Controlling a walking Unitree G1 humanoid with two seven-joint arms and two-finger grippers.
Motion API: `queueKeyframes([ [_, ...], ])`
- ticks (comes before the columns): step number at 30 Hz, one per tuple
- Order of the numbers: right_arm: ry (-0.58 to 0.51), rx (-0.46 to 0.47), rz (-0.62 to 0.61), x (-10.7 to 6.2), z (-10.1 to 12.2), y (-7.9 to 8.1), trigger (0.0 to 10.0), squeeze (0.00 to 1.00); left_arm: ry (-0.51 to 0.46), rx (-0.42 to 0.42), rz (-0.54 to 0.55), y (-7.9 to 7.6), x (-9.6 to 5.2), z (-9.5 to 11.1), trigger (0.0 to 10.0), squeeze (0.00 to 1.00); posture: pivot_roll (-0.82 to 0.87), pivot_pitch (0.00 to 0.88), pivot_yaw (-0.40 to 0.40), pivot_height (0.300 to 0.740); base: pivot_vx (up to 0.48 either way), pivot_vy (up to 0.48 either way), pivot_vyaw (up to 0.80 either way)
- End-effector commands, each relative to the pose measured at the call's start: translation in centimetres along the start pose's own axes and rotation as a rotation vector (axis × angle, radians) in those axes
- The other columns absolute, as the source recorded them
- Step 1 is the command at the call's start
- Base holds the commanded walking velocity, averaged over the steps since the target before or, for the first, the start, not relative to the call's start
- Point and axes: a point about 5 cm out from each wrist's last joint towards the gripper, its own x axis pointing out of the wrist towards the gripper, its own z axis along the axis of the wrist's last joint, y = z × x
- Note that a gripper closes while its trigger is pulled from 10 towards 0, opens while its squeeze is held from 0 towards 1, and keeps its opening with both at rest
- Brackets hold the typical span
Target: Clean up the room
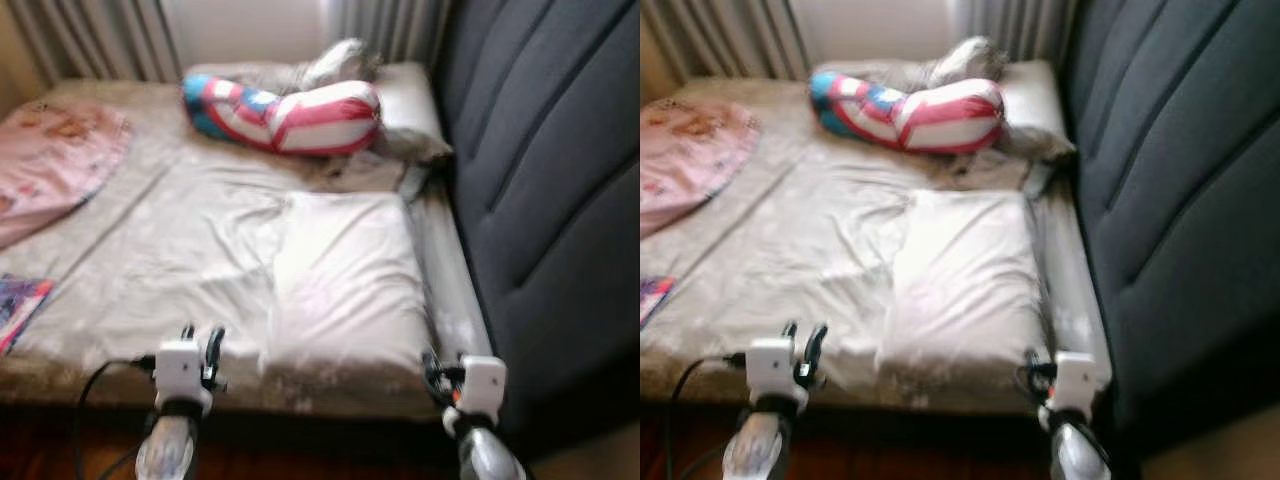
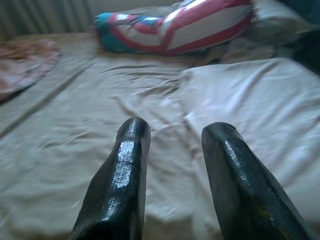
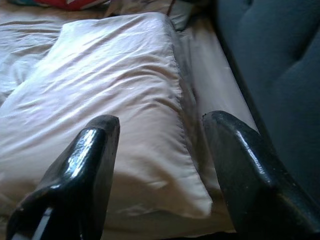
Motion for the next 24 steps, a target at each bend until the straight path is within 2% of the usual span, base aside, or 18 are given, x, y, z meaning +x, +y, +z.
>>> queueKeyframes([
  [1,0.013,-0.007,-0.014,-0.22,-0.04,-0.48,10.0,0.00,0.017,-0.012,-0.012,-0.19,-0.19,0.09,10.0,0.00,-0.13,0.000,-0.056,0.738,0.000,0.000,-0.75],
  [7,0.028,-0.003,-0.007,-0.41,-0.27,-0.43,10.0,0.00,0.041,-0.025,-0.024,-0.30,-0.30,-0.08,10.0,0.00,-0.13,0.000,-0.055,0.738,0.000,0.000,-0.74],
  [16,0.018,-0.005,0.005,-0.07,0.17,0.09,10.0,0.00,0.058,-0.023,-0.028,-0.30,-0.11,0.22,10.0,0.00,-0.13,0.013,-0.056,0.738,0.000,0.000,0.00],
  [24,0.022,-0.003,0.005,0.26,0.47,0.13,10.0,0.00,0.067,-0.030,-0.022,-0.30,0.15,0.30,10.0,0.00,-0.13,0.033,-0.057,0.738,0.299,0.000,0.00],
])
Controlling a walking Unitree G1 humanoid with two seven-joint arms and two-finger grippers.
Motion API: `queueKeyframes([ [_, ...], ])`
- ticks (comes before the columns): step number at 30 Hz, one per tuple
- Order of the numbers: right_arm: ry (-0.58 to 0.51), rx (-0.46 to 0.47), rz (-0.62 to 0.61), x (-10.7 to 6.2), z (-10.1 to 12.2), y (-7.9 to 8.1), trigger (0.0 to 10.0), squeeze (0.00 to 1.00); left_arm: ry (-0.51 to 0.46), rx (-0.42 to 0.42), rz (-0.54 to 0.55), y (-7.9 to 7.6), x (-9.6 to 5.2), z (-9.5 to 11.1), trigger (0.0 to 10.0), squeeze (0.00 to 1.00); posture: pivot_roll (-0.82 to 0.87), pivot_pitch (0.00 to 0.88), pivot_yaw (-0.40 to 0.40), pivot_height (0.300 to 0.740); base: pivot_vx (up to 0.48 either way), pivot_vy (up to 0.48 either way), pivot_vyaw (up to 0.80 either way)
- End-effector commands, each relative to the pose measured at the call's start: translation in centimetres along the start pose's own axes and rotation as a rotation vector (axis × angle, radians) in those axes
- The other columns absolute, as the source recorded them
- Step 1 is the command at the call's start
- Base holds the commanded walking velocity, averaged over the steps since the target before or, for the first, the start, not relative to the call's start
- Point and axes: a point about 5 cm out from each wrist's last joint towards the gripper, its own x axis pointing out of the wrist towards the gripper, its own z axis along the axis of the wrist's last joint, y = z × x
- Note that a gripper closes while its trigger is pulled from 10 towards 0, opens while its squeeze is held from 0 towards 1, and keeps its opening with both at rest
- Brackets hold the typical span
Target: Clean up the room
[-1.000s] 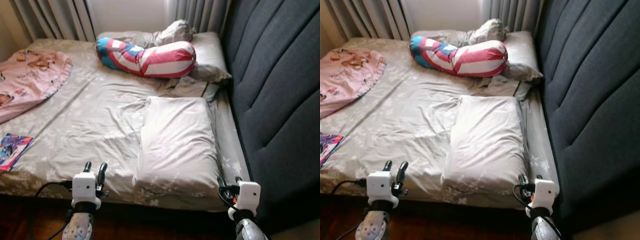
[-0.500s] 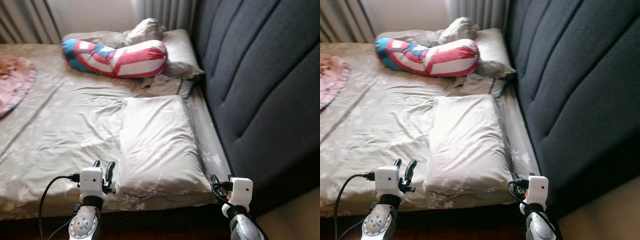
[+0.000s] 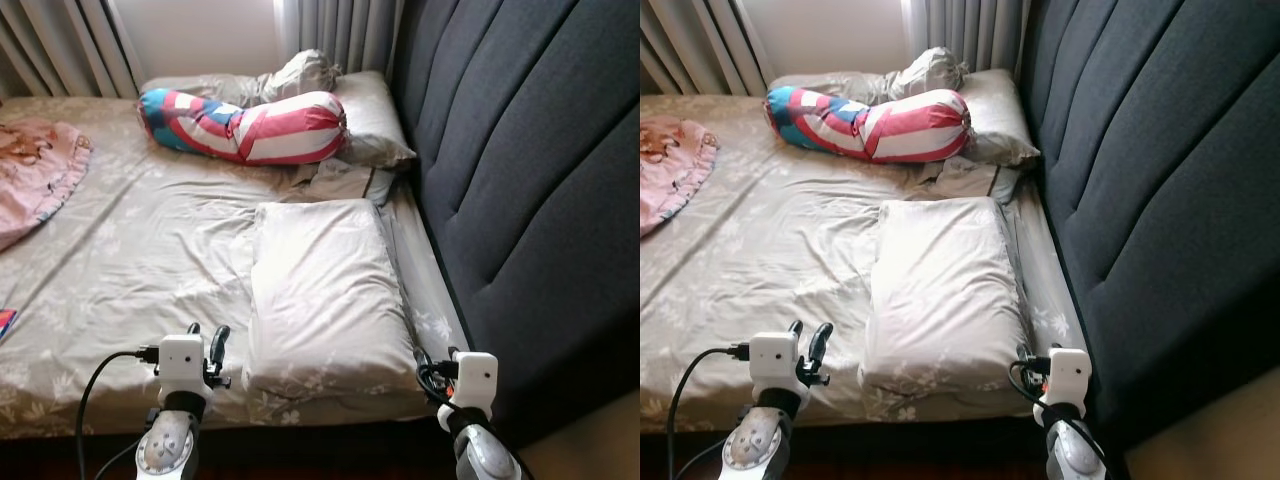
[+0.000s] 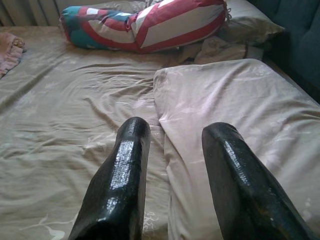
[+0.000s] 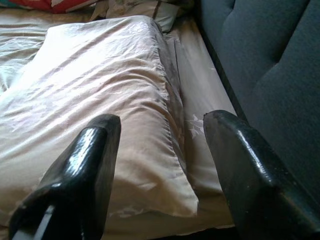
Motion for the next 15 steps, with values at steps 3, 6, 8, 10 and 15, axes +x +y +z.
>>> queueKeyframes([
  [3,-0.011,0.004,-0.008,0.33,0.56,-0.03,10.0,0.00,0.005,-0.003,0.003,0.02,0.17,0.20,10.0,0.00,-0.13,0.035,-0.056,0.738,0.311,0.000,0.00],
  [6,-0.009,0.002,-0.003,0.39,0.55,0.06,10.0,0.00,0.008,-0.001,0.002,0.00,0.20,0.22,10.0,0.00,-0.13,0.041,-0.056,0.738,0.314,0.000,0.00],
  [8,-0.013,-0.004,0.000,0.39,0.63,0.13,10.0,0.00,0.010,-0.003,0.004,0.01,0.24,0.19,10.0,0.00,-0.13,0.044,-0.057,0.738,0.315,0.000,0.00],
  [10,-0.015,-0.003,-0.001,0.39,0.67,0.15,10.0,0.00,0.012,-0.004,0.004,0.01,0.25,0.18,10.0,0.00,-0.13,0.046,-0.056,0.738,0.317,0.000,0.00],
  [15,-0.016,-0.003,0.000,0.45,0.76,0.25,10.0,0.00,0.015,-0.004,0.000,-0.03,0.28,0.16,10.0,0.00,-0.13,0.050,-0.058,0.738,0.316,0.000,0.00],
])
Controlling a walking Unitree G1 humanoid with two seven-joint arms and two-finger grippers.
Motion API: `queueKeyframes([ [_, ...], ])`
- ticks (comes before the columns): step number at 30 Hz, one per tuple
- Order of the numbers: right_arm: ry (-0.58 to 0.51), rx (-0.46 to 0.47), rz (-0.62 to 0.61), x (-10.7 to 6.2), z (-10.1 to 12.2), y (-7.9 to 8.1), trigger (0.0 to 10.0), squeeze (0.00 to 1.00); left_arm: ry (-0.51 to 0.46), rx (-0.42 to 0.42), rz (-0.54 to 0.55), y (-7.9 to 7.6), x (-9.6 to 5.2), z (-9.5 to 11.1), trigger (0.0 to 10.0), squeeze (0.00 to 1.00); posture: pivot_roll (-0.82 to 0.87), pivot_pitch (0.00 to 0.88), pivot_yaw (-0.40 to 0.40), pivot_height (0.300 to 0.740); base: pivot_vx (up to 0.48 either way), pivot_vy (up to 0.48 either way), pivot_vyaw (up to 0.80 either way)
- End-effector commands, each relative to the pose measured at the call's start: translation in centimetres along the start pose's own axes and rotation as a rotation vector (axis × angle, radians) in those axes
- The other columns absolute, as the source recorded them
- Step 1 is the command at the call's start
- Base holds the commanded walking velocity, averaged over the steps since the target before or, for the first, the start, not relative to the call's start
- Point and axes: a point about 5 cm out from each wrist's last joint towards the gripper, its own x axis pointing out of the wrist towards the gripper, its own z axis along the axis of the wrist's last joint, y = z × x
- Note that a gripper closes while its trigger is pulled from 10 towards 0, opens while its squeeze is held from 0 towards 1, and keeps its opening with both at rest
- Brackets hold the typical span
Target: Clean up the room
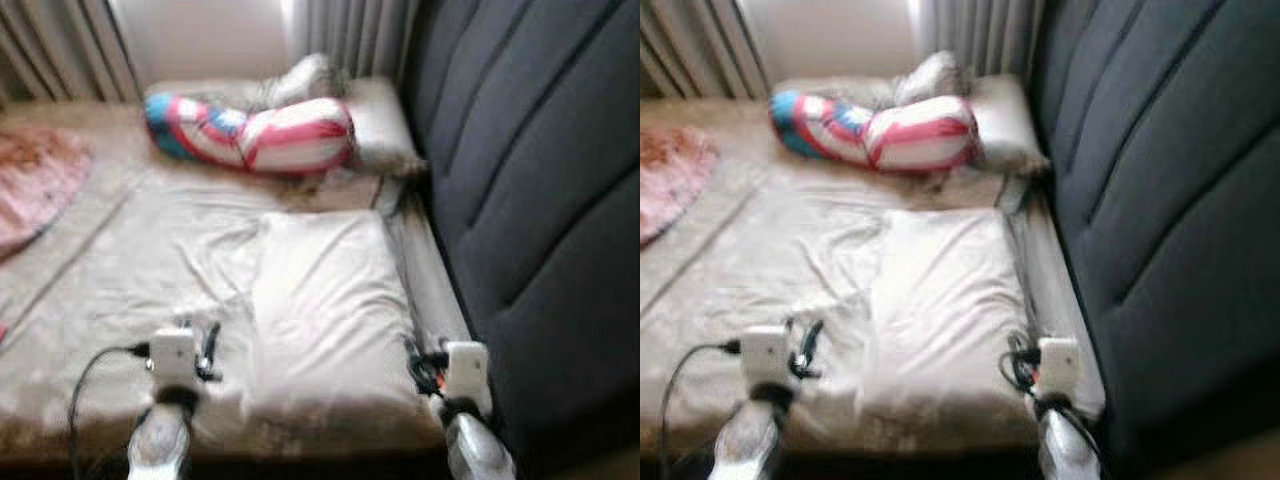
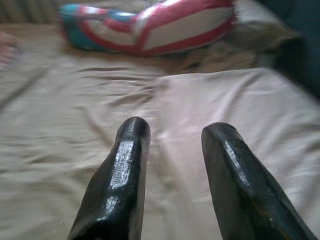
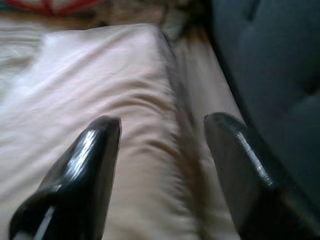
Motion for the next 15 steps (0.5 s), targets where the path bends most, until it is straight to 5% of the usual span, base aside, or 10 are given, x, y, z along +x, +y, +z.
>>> queueKeyframes([
  [1,-0.025,0.014,0.015,0.37,0.65,0.83,10.0,0.00,0.008,0.023,0.019,1.03,-0.03,0.09,10.0,0.00,-0.13,0.050,-0.058,0.738,0.296,0.000,0.00],
  [15,-0.027,0.005,0.014,0.63,0.91,0.91,10.0,0.00,0.017,0.028,-0.002,1.01,0.34,0.21,10.0,0.00,-0.12,0.060,-0.059,0.738,0.000,0.000,0.00],
])
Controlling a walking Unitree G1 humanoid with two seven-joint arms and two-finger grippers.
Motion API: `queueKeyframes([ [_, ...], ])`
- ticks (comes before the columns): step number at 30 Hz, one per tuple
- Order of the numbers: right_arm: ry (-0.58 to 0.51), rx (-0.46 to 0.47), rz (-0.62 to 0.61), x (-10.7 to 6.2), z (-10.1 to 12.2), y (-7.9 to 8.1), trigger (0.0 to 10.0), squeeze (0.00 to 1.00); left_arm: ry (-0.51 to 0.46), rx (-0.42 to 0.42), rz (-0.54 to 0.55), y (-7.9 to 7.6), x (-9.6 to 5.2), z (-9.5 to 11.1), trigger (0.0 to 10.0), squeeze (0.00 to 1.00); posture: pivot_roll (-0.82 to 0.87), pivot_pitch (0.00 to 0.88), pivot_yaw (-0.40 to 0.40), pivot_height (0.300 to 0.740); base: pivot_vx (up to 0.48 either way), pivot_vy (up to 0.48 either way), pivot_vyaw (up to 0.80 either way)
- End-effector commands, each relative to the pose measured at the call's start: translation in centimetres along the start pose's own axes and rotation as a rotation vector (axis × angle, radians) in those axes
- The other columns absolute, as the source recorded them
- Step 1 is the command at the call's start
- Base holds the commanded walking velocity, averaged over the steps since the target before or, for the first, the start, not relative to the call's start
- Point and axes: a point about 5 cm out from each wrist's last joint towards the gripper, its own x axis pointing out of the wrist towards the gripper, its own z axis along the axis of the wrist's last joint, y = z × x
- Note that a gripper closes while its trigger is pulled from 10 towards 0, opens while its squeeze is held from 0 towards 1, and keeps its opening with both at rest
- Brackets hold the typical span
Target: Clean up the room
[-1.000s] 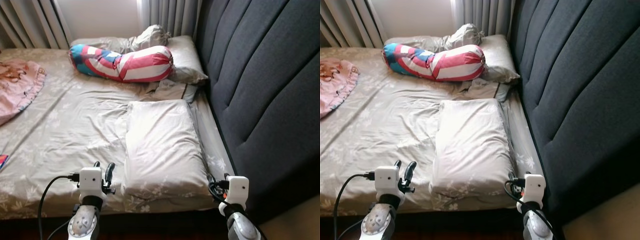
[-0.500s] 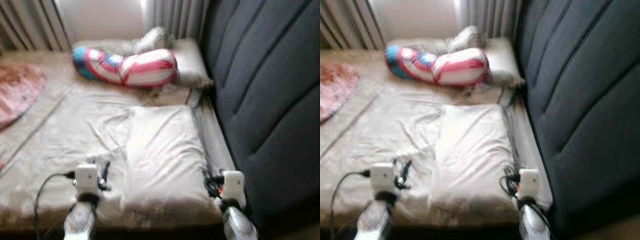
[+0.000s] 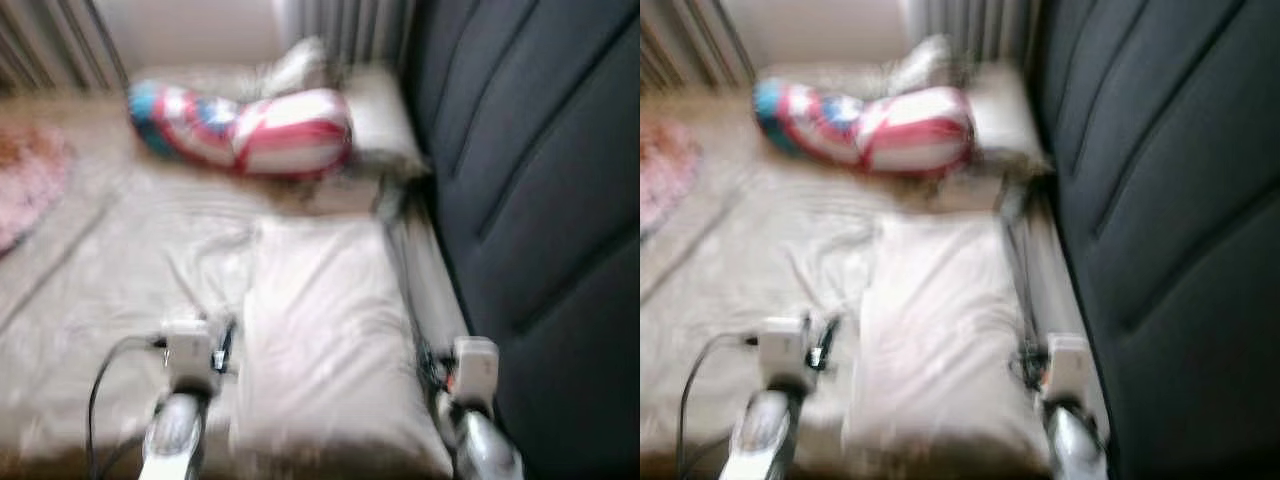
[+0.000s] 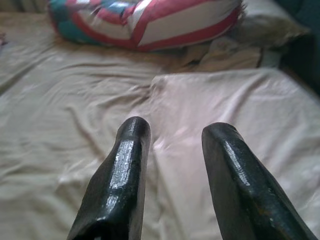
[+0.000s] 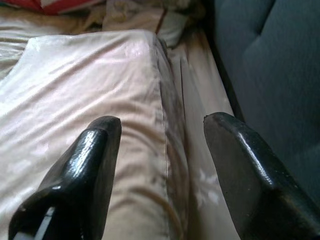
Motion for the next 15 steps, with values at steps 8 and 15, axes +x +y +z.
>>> queueKeyframes([
  [8,0.004,0.004,-0.006,0.11,-0.01,-0.06,10.0,0.00,0.013,-0.008,-0.009,-0.12,0.12,0.03,10.0,0.00,-0.13,0.061,-0.059,0.738,0.000,0.000,0.00],
  [15,0.008,0.007,-0.005,0.19,-0.07,0.08,10.0,0.00,0.015,-0.008,-0.007,-0.08,0.17,0.06,10.0,0.00,-0.12,0.062,-0.059,0.738,0.000,0.000,0.00],
])
